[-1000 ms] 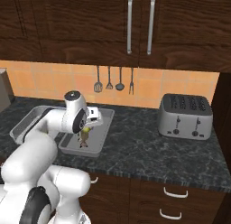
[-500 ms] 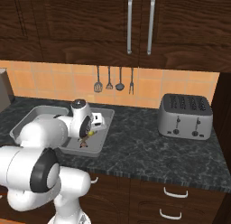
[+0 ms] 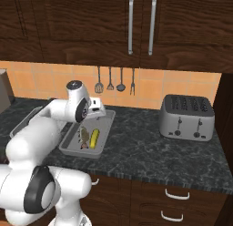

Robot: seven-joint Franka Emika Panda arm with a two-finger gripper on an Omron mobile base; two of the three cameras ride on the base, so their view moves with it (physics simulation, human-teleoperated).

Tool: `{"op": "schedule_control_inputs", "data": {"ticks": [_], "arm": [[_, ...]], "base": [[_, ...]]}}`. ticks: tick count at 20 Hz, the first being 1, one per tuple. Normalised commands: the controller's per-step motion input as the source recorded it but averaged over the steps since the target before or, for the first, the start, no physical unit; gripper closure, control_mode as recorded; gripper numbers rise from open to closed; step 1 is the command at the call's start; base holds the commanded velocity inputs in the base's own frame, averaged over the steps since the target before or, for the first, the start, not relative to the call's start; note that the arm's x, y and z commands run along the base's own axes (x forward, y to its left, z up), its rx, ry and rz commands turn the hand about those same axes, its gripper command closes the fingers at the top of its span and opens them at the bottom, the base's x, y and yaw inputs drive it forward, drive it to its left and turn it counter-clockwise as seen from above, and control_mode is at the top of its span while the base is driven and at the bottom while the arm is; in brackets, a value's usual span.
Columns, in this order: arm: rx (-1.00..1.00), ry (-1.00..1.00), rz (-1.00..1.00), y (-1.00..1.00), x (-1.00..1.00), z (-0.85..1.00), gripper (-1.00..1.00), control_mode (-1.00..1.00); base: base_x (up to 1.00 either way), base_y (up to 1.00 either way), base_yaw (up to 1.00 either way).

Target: Place one cucumber and one fish in each tupperware on the nearby counter, to pack two identical lunches.

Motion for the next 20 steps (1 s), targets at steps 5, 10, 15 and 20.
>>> {"op": "schedule_control_inputs", "data": {"ticks": [5,10,15,20], "arm": [[0.0,-0.47,0.0,0.0,-0.89,0.96,-1.0,-1.0],[0.02,-0.76,0.0,-0.02,-1.0,0.92,-1.0,-1.0],[-0.24,-0.73,0.04,0.37,-1.0,0.46,-1.0,-1.0],[-0.82,-0.28,0.11,1.0,-0.55,-0.35,-1.0,-1.0]], "base": [[0.0,0.0,0.0],[0.0,0.0,0.0],[0.0,0.0,0.0],[0.0,0.0,0.0]]}}
